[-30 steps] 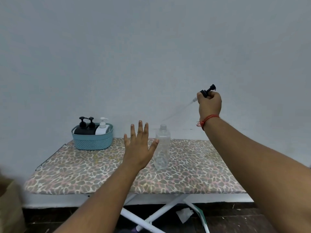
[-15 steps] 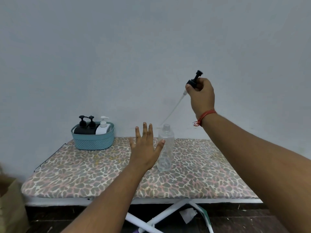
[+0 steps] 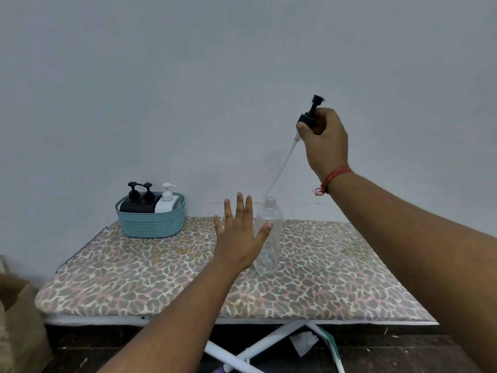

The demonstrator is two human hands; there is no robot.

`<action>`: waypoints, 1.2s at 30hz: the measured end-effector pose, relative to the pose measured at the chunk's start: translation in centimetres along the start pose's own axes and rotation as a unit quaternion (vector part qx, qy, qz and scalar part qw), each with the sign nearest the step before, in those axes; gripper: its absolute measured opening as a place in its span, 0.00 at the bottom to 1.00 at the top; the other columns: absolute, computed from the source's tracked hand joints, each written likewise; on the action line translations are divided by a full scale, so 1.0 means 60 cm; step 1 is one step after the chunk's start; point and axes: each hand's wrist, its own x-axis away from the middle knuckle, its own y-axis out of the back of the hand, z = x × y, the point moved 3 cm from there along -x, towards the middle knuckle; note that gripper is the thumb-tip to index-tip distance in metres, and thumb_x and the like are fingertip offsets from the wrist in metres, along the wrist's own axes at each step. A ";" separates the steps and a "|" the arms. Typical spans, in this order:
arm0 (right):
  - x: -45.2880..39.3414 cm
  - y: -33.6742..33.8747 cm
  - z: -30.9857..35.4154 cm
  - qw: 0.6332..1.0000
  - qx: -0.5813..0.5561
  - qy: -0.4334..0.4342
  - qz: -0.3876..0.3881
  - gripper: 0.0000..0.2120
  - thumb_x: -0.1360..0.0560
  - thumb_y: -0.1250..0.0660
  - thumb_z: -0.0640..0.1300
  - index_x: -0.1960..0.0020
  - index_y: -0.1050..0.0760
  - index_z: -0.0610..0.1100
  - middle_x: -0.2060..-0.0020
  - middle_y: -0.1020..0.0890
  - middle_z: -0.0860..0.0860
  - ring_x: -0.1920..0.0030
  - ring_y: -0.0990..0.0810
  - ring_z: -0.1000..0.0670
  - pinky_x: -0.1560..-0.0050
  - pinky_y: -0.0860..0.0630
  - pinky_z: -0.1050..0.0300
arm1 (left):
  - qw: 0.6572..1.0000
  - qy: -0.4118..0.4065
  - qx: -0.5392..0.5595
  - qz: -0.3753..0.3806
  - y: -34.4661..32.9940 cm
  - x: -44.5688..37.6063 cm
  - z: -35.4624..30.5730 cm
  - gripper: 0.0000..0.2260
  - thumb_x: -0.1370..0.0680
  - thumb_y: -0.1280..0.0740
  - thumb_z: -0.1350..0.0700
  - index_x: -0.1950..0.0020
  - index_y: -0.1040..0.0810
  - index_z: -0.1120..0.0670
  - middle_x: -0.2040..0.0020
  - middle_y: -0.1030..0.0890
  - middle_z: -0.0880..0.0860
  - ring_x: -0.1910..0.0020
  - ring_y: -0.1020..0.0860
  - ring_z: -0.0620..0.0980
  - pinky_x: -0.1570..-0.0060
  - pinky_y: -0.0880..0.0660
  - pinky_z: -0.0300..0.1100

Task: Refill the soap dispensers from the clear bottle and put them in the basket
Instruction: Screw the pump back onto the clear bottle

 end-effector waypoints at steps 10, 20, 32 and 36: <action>0.004 0.006 -0.005 1.000 0.019 0.010 0.015 0.11 0.23 0.31 0.41 0.42 0.27 0.49 0.52 0.20 0.59 0.51 0.22 0.66 0.52 0.29 0.78 | 1.000 0.000 0.000 0.003 -0.006 -0.006 -0.006 0.40 0.24 0.63 0.25 0.19 0.69 0.44 0.24 0.76 0.42 0.22 0.72 0.51 0.25 0.66 0.63; 0.013 -0.005 -0.014 0.998 0.035 0.010 0.052 0.11 0.23 0.30 0.42 0.42 0.27 0.49 0.50 0.19 0.56 0.51 0.21 0.62 0.50 0.28 0.75 | 1.000 -0.005 0.002 0.005 -0.007 -0.014 -0.014 0.41 0.25 0.62 0.24 0.19 0.69 0.45 0.22 0.74 0.44 0.21 0.71 0.52 0.24 0.65 0.64; 0.131 -0.080 -0.139 0.966 0.090 -0.090 0.225 0.12 0.27 0.29 0.41 0.44 0.24 0.49 0.48 0.18 0.54 0.45 0.21 0.55 0.49 0.32 0.71 | 0.990 0.077 0.109 0.041 -0.031 -0.060 -0.025 0.55 0.35 0.50 0.17 0.18 0.63 0.46 0.18 0.65 0.44 0.19 0.67 0.52 0.23 0.57 0.67; 0.164 -0.083 -0.173 0.973 0.054 -0.115 0.195 0.11 0.25 0.30 0.40 0.46 0.26 0.49 0.50 0.18 0.57 0.47 0.21 0.60 0.48 0.30 0.68 | 0.985 0.061 0.158 0.043 -0.039 -0.076 -0.028 0.50 0.34 0.44 0.23 0.17 0.54 0.43 0.17 0.59 0.43 0.18 0.62 0.51 0.23 0.55 0.66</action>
